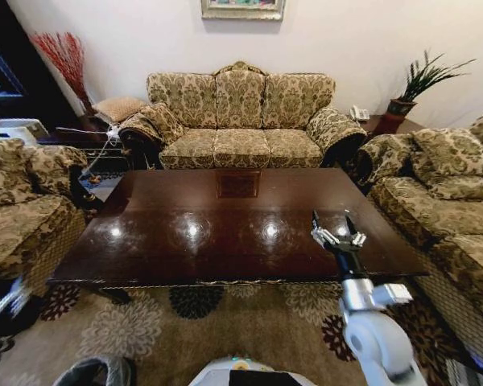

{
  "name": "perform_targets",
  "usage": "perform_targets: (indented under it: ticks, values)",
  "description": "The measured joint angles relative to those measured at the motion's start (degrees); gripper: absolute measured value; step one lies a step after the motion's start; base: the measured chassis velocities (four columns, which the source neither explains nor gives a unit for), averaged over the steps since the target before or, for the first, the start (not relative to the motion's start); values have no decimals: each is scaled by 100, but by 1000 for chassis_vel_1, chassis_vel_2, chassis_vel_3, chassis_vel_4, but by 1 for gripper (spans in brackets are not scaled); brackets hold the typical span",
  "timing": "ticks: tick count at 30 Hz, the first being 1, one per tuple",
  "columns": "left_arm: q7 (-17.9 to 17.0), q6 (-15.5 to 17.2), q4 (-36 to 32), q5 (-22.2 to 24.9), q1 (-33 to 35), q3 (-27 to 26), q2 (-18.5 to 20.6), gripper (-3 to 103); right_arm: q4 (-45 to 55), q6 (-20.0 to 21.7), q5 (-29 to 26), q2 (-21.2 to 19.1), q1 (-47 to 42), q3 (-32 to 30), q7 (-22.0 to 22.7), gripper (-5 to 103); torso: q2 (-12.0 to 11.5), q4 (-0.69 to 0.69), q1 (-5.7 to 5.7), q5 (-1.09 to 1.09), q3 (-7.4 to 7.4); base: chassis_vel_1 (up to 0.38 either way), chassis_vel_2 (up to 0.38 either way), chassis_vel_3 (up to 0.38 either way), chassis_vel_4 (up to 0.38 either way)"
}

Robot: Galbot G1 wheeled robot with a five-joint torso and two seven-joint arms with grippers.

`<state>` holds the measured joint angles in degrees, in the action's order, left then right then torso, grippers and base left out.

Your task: Move to the front of the table and place the trash on the table into the trash bin.

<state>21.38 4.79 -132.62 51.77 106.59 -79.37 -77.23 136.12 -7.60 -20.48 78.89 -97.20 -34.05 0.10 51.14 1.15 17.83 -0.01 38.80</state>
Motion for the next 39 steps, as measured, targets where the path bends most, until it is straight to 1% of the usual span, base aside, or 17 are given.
perform_targets:
  ticks: [2, 3, 4, 6, 9, 10, 11, 12, 14, 15, 16, 17, 19, 25, 29, 32, 39]
  values:
    - [115, 96, -475, -245, 7, 410, 197, 100, 40, -161, 209, 219, -317, 12, -152, 100, 0, -1, 0, 1, 0, 0, 0, 0, 0]
    - [159, 25, -593, -398, 33, 615, 269, 100, 58, -200, 324, 286, -412, 68, -193, 100, 0, -1, 0, 1, 0, 0, 0, 0, 0]
    - [159, 25, -593, -398, 33, 615, 269, 100, 58, -200, 324, 286, -412, 68, -193, 100, 0, -1, 0, 1, 0, 0, 0, 0, 0]
    - [130, -190, -675, -634, 76, 900, 348, 100, 64, -223, 595, 339, -497, 265, -186, 100, 0, 2, 0, 2, 0, 0, 0, 0, 0]
    - [1, -311, -621, -867, 36, 1122, 412, 100, 67, -222, 793, 384, -513, 443, -77, 100, 0, 3, 0, 1, 0, 0, 0, 0, 0]
    - [-105, -351, -554, -979, 18, 1267, 454, 100, 89, -203, 854, 421, -526, 497, -40, 100, 0, 3, 0, 1, 0, 0, 0, 0, 0]
    - [-342, -380, -456, -1109, 4, 1560, 533, 100, 154, -114, 941, 506, -552, 550, 2, 100, 0, 2, 0, 0, 0, 0, 0, 0, 0]
    - [-342, -380, -456, -1109, 4, 1560, 533, 100, 154, -114, 941, 506, -552, 550, 2, 100, 0, 2, 0, 0, 0, 0, 0, 0, 0]
    - [-992, -396, -328, -1263, -19, 2201, 648, 100, 233, 41, 1050, 565, -611, 612, 141, 100, 0, 1, 0, 0, 0, 0, 0, 0, 0]
    - [-1245, -399, -280, -1301, -51, 2491, 677, 100, 265, 113, 1091, 561, -637, 642, 240, 100, 0, 2, 0, -1, 0, 0, 0, 0, 0]
    - [-1245, -399, -280, -1301, -51, 2491, 677, 100, 265, 113, 1091, 561, -637, 642, 240, 100, 0, 2, 0, -1, 0, 0, 0, 0, 0]
    - [-1383, -400, -238, -1347, -86, 2699, 687, 100, 289, 163, 1108, 546, -650, 647, 291, 100, 0, 1, 0, 0, 0, 0, 0, 0, 0]
    - [-1486, -402, -155, -1512, -147, 2973, 679, 100, 324, 260, 1117, 496, -644, 608, 320, 100, 0, 1, 0, 1, 0, 0, 0, 0, 0]
    - [-1547, -403, -130, -1614, -256, 3054, 689, 100, 355, 476, 1088, 424, -562, 525, 311, 100, 0, 2, 0, 1, 0, 0, 0, 0, 0]
    - [-1716, -272, -390, -1643, -302, 2825, 767, 100, 485, 933, 1074, 358, -568, 494, 223, 100, 0, 2, 0, 2, 0, 0, 0, 0, 0]
    - [-1811, -171, -515, -1598, -318, 2751, 777, 100, 475, 1014, 1021, 295, -567, 467, 147, 100, 0, 2, 0, 2, 0, 0, 0, 0, 0]
    - [-1842, -11, -629, -1560, -270, 2621, 712, 100, 410, 1028, 886, 107, -562, 481, 73, 100, 0, 3, 0, 2, 0, 0, 0, 0, 0]
